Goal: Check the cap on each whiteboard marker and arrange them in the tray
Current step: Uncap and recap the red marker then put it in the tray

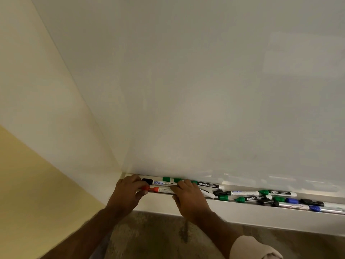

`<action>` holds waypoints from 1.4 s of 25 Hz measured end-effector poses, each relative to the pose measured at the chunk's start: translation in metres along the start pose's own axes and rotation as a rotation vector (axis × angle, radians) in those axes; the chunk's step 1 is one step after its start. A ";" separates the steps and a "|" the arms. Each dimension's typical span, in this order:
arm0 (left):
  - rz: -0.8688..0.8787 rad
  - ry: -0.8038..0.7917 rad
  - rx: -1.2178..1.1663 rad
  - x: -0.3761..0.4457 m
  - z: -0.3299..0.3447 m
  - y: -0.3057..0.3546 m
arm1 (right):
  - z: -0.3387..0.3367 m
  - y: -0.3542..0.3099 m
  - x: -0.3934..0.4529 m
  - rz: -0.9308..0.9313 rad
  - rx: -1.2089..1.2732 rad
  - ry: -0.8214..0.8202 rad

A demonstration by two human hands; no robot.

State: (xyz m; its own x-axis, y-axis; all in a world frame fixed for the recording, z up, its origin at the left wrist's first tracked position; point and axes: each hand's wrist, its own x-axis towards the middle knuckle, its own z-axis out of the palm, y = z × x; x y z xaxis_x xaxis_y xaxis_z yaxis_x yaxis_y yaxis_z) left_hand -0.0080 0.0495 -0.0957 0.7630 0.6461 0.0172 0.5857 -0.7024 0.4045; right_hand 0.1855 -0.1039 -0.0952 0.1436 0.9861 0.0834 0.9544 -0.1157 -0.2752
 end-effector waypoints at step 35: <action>0.227 0.515 -0.487 0.015 -0.207 0.221 | -0.319 0.035 -0.068 -0.038 0.429 0.568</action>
State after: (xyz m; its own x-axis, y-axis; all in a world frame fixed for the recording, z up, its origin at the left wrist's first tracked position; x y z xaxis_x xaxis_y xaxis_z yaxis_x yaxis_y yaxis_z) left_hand 0.0764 -0.0341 0.1835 0.5557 0.6435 0.5264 0.1502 -0.7005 0.6977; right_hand 0.2927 -0.2129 0.1952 0.3380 0.7602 0.5548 0.7911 0.0898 -0.6051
